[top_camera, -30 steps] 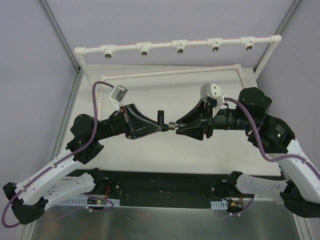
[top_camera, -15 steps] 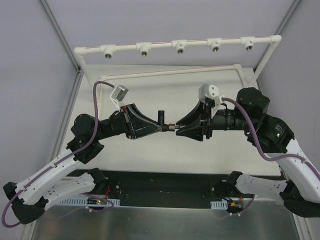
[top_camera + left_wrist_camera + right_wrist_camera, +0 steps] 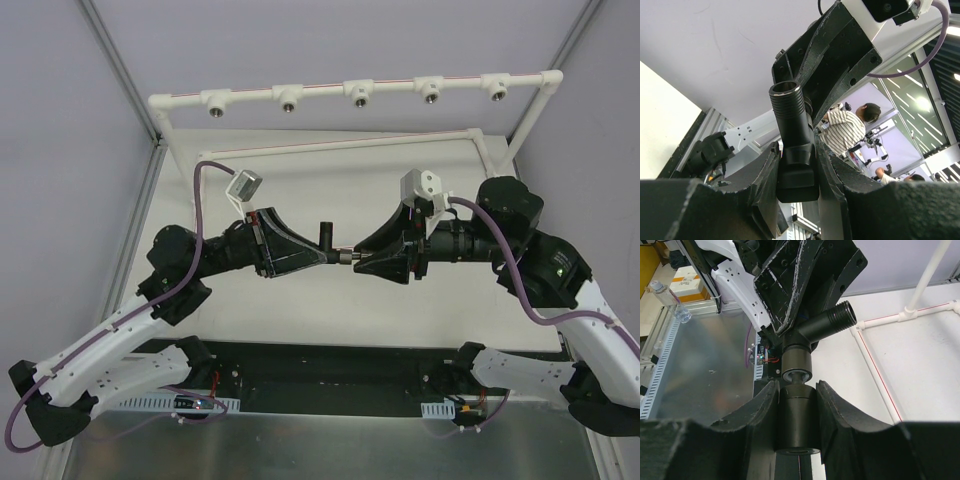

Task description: Install the water faucets

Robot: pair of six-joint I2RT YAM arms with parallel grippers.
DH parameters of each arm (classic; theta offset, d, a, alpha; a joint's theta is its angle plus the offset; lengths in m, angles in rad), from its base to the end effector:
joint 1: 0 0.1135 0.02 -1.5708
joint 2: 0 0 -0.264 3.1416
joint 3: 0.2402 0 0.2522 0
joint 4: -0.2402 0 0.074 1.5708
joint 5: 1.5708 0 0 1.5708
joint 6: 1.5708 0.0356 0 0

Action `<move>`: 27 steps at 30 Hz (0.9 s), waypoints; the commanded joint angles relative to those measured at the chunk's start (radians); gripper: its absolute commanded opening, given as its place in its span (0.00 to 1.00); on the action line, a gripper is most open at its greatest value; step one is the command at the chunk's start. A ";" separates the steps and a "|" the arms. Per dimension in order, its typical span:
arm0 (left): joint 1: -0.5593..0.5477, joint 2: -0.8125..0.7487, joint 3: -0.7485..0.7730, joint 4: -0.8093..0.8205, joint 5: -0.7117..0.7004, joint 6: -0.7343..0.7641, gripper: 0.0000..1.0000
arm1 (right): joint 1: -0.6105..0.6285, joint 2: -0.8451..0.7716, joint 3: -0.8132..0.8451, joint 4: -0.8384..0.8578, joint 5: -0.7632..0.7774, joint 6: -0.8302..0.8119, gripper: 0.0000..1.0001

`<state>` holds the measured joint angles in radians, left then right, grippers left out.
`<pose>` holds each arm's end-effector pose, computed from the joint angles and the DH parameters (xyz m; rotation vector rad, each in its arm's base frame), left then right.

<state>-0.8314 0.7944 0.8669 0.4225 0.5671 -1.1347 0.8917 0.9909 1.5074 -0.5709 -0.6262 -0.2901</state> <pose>0.0981 -0.1359 0.4288 0.4252 1.3614 -1.9948 0.0851 0.1387 0.5019 -1.3224 1.0747 0.9609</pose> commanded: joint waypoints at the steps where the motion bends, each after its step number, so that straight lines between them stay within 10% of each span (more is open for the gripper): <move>1: -0.003 0.009 0.026 0.071 0.022 -0.004 0.00 | 0.001 0.017 0.022 0.069 -0.059 0.016 0.00; 27: -0.003 0.042 0.049 0.091 0.134 -0.007 0.00 | 0.000 0.074 0.033 0.054 0.091 0.071 0.00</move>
<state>-0.8219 0.8211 0.8711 0.4297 0.6178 -1.1362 0.8879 1.0077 1.5173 -0.6083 -0.5900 -0.2520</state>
